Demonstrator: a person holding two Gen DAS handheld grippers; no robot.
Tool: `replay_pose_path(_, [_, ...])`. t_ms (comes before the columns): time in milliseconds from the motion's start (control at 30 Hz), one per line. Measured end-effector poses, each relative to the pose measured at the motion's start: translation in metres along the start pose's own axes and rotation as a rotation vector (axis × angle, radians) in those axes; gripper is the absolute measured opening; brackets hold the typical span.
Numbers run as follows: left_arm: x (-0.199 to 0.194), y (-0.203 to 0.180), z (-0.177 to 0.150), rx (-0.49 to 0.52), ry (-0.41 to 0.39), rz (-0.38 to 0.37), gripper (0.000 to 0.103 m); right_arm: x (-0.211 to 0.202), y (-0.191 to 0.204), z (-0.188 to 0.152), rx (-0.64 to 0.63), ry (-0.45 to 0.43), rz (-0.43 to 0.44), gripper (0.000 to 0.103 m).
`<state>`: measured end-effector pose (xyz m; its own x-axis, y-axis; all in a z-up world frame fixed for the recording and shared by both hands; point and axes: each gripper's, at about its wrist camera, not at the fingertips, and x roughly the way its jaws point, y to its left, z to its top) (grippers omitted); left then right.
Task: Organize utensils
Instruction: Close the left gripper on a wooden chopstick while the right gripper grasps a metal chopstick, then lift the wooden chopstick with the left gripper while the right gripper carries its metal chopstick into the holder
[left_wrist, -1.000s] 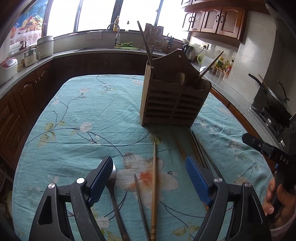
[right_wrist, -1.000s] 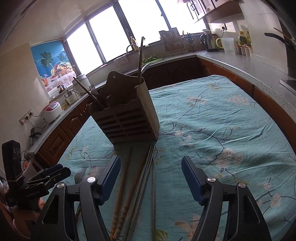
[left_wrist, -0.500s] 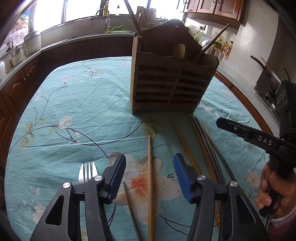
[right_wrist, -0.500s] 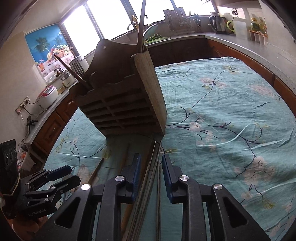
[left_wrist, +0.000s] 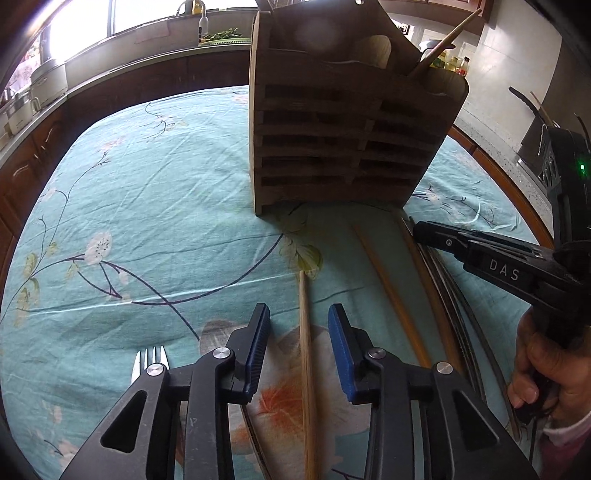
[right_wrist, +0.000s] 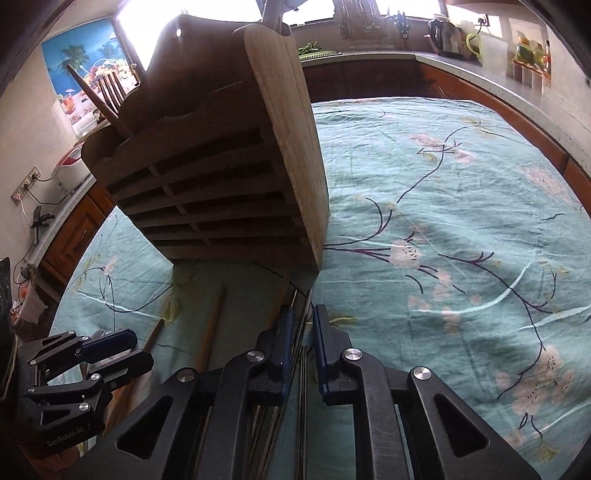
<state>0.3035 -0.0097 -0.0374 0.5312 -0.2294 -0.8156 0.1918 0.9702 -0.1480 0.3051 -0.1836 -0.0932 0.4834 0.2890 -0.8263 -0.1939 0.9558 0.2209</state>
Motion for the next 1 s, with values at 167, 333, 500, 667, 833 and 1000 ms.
replay_pose_path(167, [0.005, -0.010, 0.001, 0.043, -0.003, 0.044, 0.017, 0.004, 0.004, 0.005, -0.047, 0.016, -0.029, 0.008])
replay_pose_path(333, [0.007, -0.014, 0.000, 0.045, -0.011, 0.031, 0.003, 0.005, 0.006, 0.008, -0.086, 0.016, -0.061, 0.006])
replay_pose_path(500, [0.000, -0.009, -0.001, 0.014, -0.024, -0.011, 0.003, -0.007, 0.000, 0.005, -0.002, -0.014, 0.016, 0.004])
replay_pose_path(667, [-0.031, -0.003, -0.006, -0.018, -0.091, -0.071, 0.003, -0.049, 0.000, 0.003, 0.020, -0.100, 0.069, 0.004])
replay_pose_path(833, [-0.070, 0.004, -0.013, -0.041, -0.168, -0.117, 0.003, -0.090, 0.006, 0.003, 0.029, -0.177, 0.110, 0.004])
replay_pose_path(1000, [-0.110, 0.007, -0.025, -0.051, -0.258, -0.151, 0.003, -0.128, 0.010, 0.002, 0.041, -0.255, 0.148, 0.004])
